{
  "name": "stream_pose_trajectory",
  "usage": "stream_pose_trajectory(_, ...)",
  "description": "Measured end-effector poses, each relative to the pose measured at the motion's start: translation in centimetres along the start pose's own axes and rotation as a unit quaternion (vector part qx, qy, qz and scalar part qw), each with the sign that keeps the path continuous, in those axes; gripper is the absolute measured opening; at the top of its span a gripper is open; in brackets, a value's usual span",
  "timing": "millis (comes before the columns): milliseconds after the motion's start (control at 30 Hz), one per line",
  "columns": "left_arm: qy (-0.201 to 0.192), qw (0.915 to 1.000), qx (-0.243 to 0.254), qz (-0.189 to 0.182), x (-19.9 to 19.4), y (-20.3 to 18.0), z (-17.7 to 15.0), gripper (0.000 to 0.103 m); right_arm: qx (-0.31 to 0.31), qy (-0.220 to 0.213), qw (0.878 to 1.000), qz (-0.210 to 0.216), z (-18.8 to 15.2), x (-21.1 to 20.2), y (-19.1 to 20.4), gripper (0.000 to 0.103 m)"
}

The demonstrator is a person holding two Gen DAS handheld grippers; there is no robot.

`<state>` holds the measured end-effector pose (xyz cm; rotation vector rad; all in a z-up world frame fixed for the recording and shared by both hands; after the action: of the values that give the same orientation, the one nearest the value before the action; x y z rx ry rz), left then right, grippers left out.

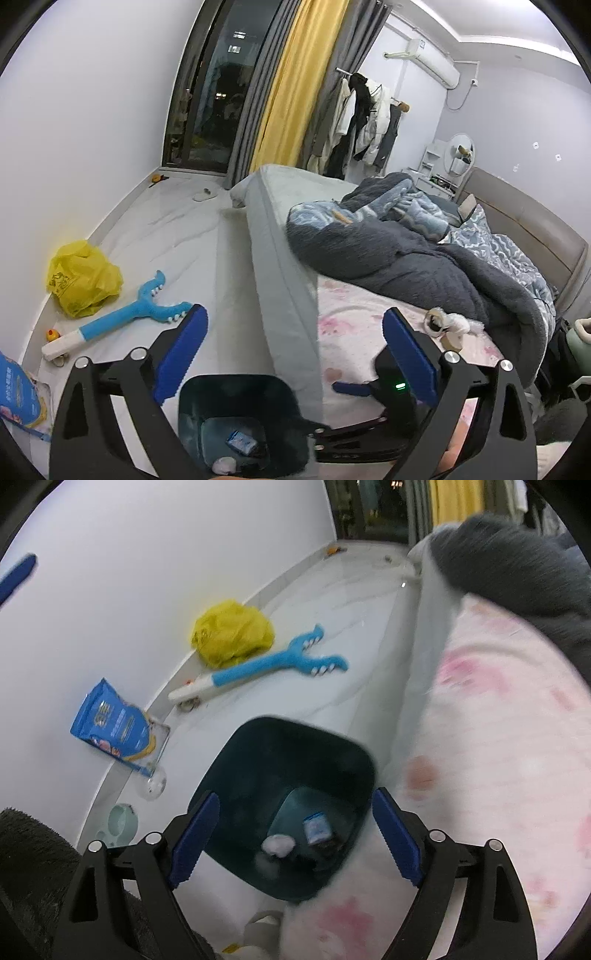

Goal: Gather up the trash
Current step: 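Open the left gripper over the green bin while the right releases the tissue pack into it, then close the right gripper on the flattened cardboard ring while the left grasps a cardboard tube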

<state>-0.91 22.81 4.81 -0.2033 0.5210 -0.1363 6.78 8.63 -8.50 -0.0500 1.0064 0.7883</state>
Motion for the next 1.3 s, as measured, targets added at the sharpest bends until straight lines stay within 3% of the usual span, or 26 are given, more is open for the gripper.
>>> stream_pose_trajectory(233,0.000,0.9996,-0.012,-0.027,1.6,-2.4,0.6,0.098,-0.006,-0.047,0.997,-0.053,0.0,-6.7,-4.7,0.088)
stream_pose_trajectory(467,-0.009,0.9990,0.037,-0.024,3.8,-6.3,0.7,0.098,-0.007,-0.062,0.994,-0.092,-0.6,-11.4,-10.1,0.088)
stream_pose_trajectory(633,0.018,0.9983,0.049,-0.025,6.6,-8.3,0.6,0.098,0.003,-0.068,0.992,-0.110,-1.3,-13.3,-13.5,0.088)
stream_pose_trajectory(767,0.034,0.9970,0.067,-0.021,8.8,-9.9,0.4,0.098,0.015,-0.081,0.990,-0.111,-2.1,-14.3,-15.9,0.088)
stream_pose_trajectory(967,0.063,0.9948,0.062,-0.050,11.8,-11.5,0.4,0.098,0.029,-0.101,0.988,-0.109,-2.8,-15.2,-18.7,0.088)
stream_pose_trajectory(1067,0.077,0.9942,0.074,-0.017,13.8,-12.0,0.1,0.098,0.047,-0.108,0.988,-0.098,-3.3,-15.6,-20.3,0.088)
stream_pose_trajectory(1167,0.093,0.9924,0.063,-0.049,15.3,-12.9,-0.1,0.098,0.059,-0.110,0.988,-0.092,-3.9,-16.0,-21.7,0.088)
stream_pose_trajectory(1300,0.096,0.9893,0.091,-0.062,16.7,-14.5,-0.8,0.099,0.073,-0.105,0.989,-0.079,-4.5,-15.9,-23.2,0.088)
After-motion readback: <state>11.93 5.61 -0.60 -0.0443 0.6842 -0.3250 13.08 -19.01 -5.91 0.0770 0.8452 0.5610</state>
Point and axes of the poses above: each gripper's, at about its wrist camera, not at the fingertips, and x roughly the way its jaws point, y to its left, z to its top, the point moved 1 cm from there along x, roughly the way its jaws point, and after that the axes turned 3 degrees about x, right-handed, at the moved point
